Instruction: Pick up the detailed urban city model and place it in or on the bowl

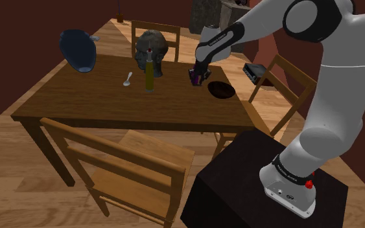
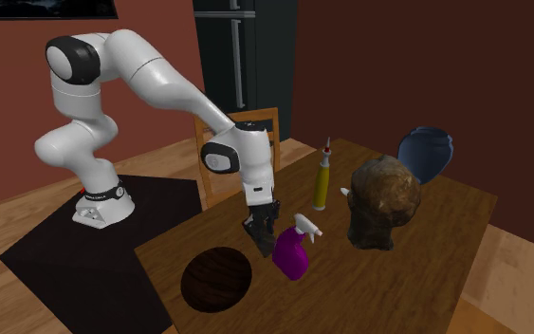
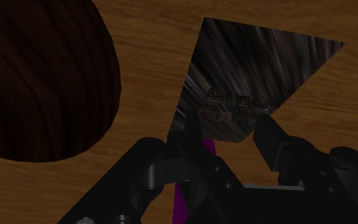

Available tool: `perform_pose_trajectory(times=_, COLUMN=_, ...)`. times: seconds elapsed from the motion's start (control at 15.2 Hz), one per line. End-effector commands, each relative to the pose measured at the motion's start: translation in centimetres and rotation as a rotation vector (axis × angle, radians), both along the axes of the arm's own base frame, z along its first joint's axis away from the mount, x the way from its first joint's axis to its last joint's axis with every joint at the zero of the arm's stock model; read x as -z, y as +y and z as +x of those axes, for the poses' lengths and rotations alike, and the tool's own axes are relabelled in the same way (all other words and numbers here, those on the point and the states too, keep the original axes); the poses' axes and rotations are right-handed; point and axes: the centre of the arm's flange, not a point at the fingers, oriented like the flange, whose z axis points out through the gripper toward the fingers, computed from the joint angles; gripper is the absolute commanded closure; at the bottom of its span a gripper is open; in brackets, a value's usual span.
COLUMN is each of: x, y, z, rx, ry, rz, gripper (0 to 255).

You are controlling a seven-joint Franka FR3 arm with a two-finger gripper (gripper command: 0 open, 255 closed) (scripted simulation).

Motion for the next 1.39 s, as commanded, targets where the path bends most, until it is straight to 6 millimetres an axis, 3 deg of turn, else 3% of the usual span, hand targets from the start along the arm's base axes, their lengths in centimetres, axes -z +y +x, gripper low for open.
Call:
perform_pose_trajectory(times=0.0, x=-1.1, y=-0.1, z=0.0, rx=0.000, ry=0.000, rz=0.000, gripper=255)
perform_pose_trajectory(times=0.73, x=-6.4, y=-0.1, z=0.0, rx=0.000, ry=0.000, rz=0.000, gripper=255)
perform_pose_trajectory(times=1.32, x=-7.6, y=-9.5, z=-7.1, rx=0.000, ry=0.000, rz=0.000, gripper=255)
